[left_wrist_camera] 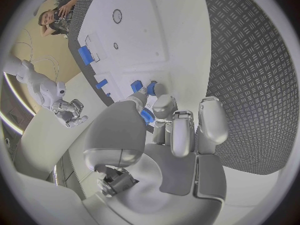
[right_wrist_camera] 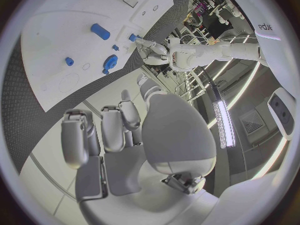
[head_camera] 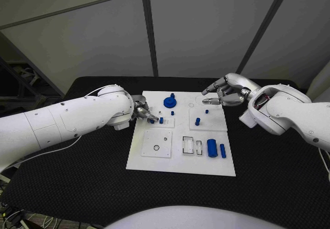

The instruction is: Assemble the parts on the task board

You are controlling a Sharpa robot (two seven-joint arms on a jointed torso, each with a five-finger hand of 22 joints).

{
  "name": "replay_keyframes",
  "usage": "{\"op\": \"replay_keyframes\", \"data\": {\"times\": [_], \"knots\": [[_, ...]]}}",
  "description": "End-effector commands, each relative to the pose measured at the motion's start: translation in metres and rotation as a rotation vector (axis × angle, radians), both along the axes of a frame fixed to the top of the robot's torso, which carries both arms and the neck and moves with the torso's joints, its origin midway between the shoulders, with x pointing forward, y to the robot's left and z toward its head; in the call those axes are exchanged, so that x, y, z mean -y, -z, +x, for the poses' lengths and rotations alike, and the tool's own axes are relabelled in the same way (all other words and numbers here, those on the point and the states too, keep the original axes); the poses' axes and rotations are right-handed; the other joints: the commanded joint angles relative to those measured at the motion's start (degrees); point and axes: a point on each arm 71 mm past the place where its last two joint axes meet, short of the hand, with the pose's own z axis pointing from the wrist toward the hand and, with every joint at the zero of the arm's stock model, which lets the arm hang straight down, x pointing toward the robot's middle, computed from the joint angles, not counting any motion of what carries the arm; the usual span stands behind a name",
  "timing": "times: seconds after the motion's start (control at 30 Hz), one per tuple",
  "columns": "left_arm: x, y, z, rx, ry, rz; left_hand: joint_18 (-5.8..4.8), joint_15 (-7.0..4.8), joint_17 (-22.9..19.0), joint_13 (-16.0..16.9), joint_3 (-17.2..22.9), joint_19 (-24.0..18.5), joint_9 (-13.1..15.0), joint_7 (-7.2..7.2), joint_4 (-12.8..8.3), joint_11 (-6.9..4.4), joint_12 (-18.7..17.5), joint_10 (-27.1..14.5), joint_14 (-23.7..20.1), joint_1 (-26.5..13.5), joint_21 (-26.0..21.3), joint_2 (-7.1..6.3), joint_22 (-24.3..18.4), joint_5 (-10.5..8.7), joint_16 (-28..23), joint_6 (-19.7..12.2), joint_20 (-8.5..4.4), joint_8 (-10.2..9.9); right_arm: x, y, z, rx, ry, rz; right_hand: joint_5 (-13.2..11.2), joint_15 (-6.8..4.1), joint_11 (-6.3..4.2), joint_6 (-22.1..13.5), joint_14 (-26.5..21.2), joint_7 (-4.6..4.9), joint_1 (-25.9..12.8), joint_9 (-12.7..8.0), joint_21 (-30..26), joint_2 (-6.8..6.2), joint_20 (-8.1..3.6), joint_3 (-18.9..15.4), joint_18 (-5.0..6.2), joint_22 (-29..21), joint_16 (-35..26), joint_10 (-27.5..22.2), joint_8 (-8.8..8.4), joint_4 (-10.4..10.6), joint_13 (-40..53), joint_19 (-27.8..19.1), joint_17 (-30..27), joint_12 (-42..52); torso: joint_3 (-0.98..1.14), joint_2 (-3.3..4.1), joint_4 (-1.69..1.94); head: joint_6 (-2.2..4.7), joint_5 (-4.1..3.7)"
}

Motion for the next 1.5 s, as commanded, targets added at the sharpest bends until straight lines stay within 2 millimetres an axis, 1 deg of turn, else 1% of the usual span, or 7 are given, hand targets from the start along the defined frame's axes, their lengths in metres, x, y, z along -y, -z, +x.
{"op": "replay_keyframes", "data": {"times": [0.03,0.3,0.4,0.67,0.77,1.1,1.5], "knots": [[-0.002,0.005,-0.003,-0.028,-0.008,0.023,-1.53,-0.3,10.7,4.5,-0.1,0.3,0.1,0.07,0.5,-0.31,0.2,3.8,5.0,0.3,0.1,-0.22,0.1,-0.19,0.4,0.4,-0.25,0.2,-0.001,-0.001,0.0,-0.002,-0.009,-0.001,0.2,-0.06,0.03,0.2,1.6,-0.03,-0.3,0.1,-0.4,0.36,-0.2,0.0,0.45,10.3,-0.3,-0.2,-0.01,0.5,-0.1,2.8,-0.1,-0.2,-0.03,0.02,0.0,-0.07,-0.07],[0.0,0.005,-0.003,-0.023,-0.003,0.017,-1.57,-0.31,10.7,4.6,-0.1,0.5,0.3,0.0,0.9,-0.36,0.3,3.8,5.0,0.8,0.2,-0.13,0.2,-0.13,0.4,0.5,-0.25,0.2,-0.001,-0.001,0.0,-0.003,-0.009,-0.002,0.2,-0.06,0.03,0.2,1.6,-0.03,-0.3,0.1,-0.4,0.36,-0.2,0.0,0.45,10.3,-0.3,-0.2,-0.01,0.5,-0.1,2.8,-0.1,-0.2,-0.01,0.02,0.04,-0.18,-0.08],[0.001,0.004,-0.004,-0.021,-0.002,0.015,-1.57,-0.32,10.7,4.6,0.0,0.4,0.4,-0.02,1.0,-0.37,0.3,3.8,5.0,1.0,0.2,-0.09,0.2,-0.11,0.4,0.5,-0.26,0.2,-0.001,-0.001,0.0,-0.003,-0.009,-0.002,0.2,-0.06,0.03,0.2,1.6,-0.03,-0.3,0.1,-0.4,0.36,-0.2,0.0,0.45,10.3,-0.3,-0.2,-0.01,0.5,-0.1,2.8,-0.1,-0.2,-0.01,-0.03,0.0,-0.25,-0.05],[0.001,0.002,-0.003,-0.02,-0.005,0.015,-1.57,-0.33,10.7,4.6,0.0,0.5,0.4,-0.02,1.0,-0.37,0.3,3.8,5.0,1.1,0.2,-0.11,0.3,-0.11,0.5,0.5,-0.26,0.3,-0.001,-0.001,0.0,-0.002,-0.008,-0.002,0.2,-0.06,0.03,0.2,1.6,-0.03,-0.3,0.1,-0.4,0.36,-0.2,0.0,0.45,10.3,-0.3,-0.2,-0.01,0.5,-0.1,2.8,-0.1,-0.2,0.0,-0.04,0.01,-0.18,-0.03],[0.001,0.001,-0.003,-0.021,-0.005,0.016,-1.57,-0.33,10.8,4.6,-0.1,0.5,0.4,-0.01,1.1,-0.37,0.4,3.8,5.0,1.1,0.2,-0.13,0.3,-0.12,0.5,0.5,-0.27,0.3,-0.001,-0.001,0.0,-0.002,-0.008,-0.002,0.2,-0.06,0.03,0.2,1.6,-0.03,-0.3,0.1,-0.4,0.36,-0.2,0.0,0.45,10.3,-0.3,-0.2,-0.01,0.5,-0.1,2.8,-0.1,-0.2,-0.03,-0.02,0.03,-0.2,-0.02],[0.001,-0.003,-0.003,-0.01,-0.011,0.007,-1.56,-0.36,10.8,4.7,-0.4,0.5,0.6,0.03,1.6,-0.34,0.6,3.8,5.0,1.2,0.1,-0.41,0.3,-0.14,0.5,0.5,-0.29,0.3,-0.001,-0.001,0.001,-0.002,-0.007,-0.002,0.2,-0.06,0.03,0.2,1.6,-0.03,-0.3,0.1,-0.4,0.36,-0.2,0.0,0.45,10.3,-0.3,-0.2,-0.01,0.5,-0.1,2.8,-0.1,-0.2,-0.05,-0.03,0.02,-0.14,0.06],[0.002,-0.006,-0.002,-0.011,-0.01,0.008,-1.56,-0.36,10.8,4.7,-0.5,0.5,0.6,0.03,1.8,-0.34,0.7,3.8,5.1,1.3,0.1,-0.52,0.3,-0.14,0.5,0.5,-0.29,0.3,-0.001,0.0,0.001,-0.002,-0.008,-0.002,0.2,-0.06,0.03,0.2,1.6,-0.03,-0.3,0.1,-0.4,0.36,-0.2,0.0,0.45,10.3,-0.3,-0.2,-0.01,0.5,-0.1,2.8,-0.1,-0.2,-0.03,-0.03,0.02,-0.14,0.08]]}}
